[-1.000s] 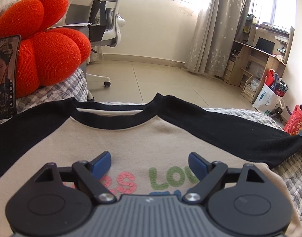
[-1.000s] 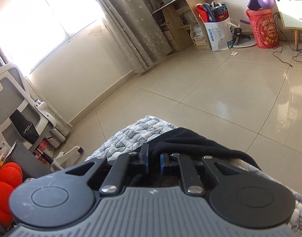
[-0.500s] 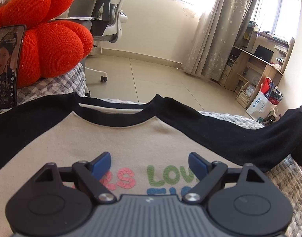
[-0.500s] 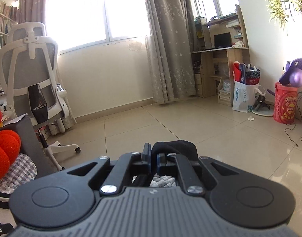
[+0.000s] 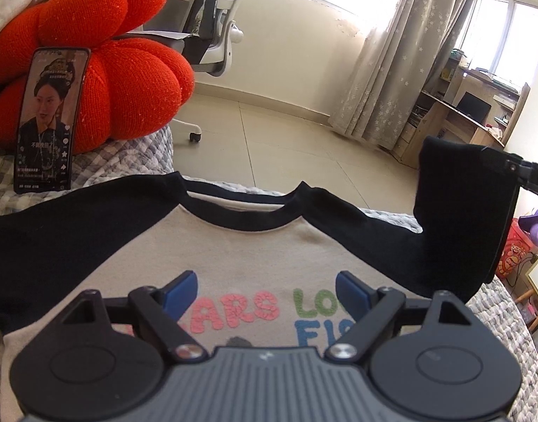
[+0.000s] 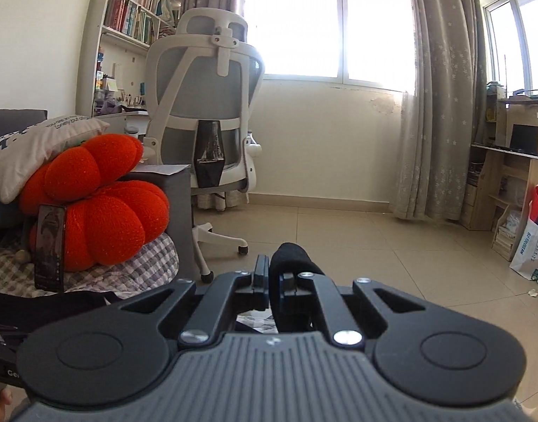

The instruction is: Fold clothes

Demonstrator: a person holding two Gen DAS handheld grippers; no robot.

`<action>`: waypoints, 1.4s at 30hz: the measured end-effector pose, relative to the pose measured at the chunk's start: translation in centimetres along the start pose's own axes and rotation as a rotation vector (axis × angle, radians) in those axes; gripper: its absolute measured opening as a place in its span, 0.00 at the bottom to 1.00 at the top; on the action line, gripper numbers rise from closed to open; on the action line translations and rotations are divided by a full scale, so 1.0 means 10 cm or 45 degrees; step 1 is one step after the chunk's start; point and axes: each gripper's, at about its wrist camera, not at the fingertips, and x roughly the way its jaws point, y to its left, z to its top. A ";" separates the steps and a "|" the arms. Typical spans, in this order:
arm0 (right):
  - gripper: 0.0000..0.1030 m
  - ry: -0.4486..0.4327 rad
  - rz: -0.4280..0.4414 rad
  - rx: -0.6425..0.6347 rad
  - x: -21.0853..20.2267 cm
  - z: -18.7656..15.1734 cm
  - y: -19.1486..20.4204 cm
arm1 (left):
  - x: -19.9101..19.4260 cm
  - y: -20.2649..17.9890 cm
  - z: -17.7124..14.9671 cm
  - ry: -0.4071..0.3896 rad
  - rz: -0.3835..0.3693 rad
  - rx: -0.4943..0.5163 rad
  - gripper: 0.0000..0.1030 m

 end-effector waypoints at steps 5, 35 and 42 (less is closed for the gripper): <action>0.08 0.122 0.143 0.017 0.19 -0.21 0.38 | -0.07 0.17 -0.06 0.006 -0.027 -0.070 0.84; 0.57 0.423 0.430 0.068 0.27 -0.58 0.58 | -0.14 0.19 -0.30 -0.083 0.083 -0.042 0.84; 0.71 0.318 0.383 0.065 0.00 -0.34 0.24 | -0.36 0.02 -0.20 -0.058 0.157 0.032 0.84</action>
